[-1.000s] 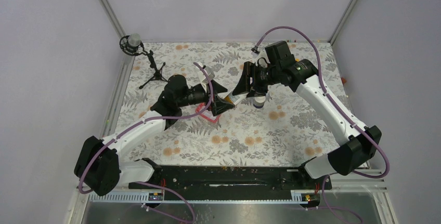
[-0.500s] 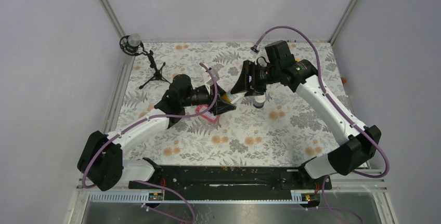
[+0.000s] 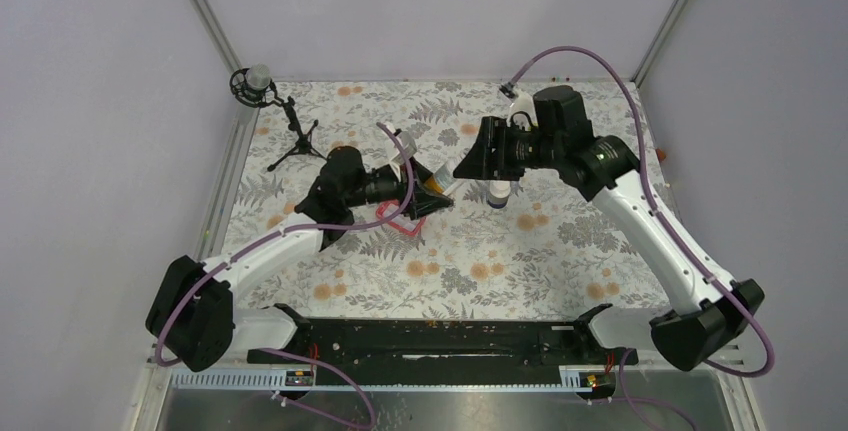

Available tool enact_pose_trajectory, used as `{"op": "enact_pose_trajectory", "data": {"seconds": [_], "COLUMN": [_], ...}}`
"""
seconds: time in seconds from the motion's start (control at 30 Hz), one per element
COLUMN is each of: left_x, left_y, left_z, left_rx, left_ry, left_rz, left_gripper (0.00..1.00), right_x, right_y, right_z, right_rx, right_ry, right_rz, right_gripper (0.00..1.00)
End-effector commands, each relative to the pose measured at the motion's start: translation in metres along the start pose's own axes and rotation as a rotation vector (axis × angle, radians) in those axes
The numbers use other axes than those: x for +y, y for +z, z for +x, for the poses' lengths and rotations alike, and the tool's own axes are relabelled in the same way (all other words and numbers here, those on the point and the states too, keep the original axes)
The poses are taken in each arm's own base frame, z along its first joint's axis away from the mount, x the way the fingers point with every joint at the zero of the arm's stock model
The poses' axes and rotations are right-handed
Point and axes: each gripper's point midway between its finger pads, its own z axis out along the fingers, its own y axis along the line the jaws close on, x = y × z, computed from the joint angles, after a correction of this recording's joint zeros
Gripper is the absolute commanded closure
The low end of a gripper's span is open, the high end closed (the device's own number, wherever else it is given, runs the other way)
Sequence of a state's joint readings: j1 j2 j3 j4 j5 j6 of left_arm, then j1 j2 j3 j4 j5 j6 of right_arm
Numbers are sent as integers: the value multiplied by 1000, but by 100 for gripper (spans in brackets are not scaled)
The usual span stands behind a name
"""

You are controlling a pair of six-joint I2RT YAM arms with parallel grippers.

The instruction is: Sort the pills into containers

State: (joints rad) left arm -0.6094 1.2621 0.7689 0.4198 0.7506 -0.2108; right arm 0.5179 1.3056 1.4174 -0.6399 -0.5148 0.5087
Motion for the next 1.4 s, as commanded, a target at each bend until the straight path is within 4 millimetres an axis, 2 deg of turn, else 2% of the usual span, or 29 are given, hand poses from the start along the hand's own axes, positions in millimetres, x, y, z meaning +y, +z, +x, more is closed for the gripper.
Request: {"op": "enact_pose_trajectory", "data": {"seconds": [0.0, 0.13, 0.27, 0.47, 0.67, 0.93, 1.03, 1.1, 1.27, 1.3, 1.37], "left_x": [-17, -25, -33, -39, -45, -48, -48, -47, -42, -41, -39], "left_y": [-7, -12, -15, -20, -25, -28, -29, -30, -30, -30, -30], "left_z": [-39, -43, -48, -50, -52, -56, -58, -60, -65, -66, -67], "left_rx": [-142, -162, -177, -183, -192, -207, -214, -219, -242, -245, -248], "left_ry": [92, 100, 110, 117, 124, 130, 134, 134, 139, 140, 142], "left_rz": [34, 55, 79, 89, 92, 89, 82, 75, 39, 34, 26], "left_gripper": [100, 100, 100, 100, 100, 100, 100, 100, 100, 100, 100], "right_x": [23, 31, 28, 34, 34, 18, 14, 15, 29, 34, 50], "right_y": [-15, -21, -23, -35, -42, -31, -24, -22, -22, -22, -26], "right_z": [-24, -31, -39, -56, -64, -60, -55, -53, -51, -52, -54], "right_rx": [-169, -232, -275, -374, -418, -389, -358, -341, -305, -301, -311], "right_ry": [-121, -115, -64, 4, 58, 155, 175, 175, 165, 162, 147], "right_rz": [-86, -121, -96, -105, -90, -36, -30, -39, -104, -133, -220], "right_gripper": [43, 56, 63, 59, 53, 49, 53, 59, 68, 64, 43]}}
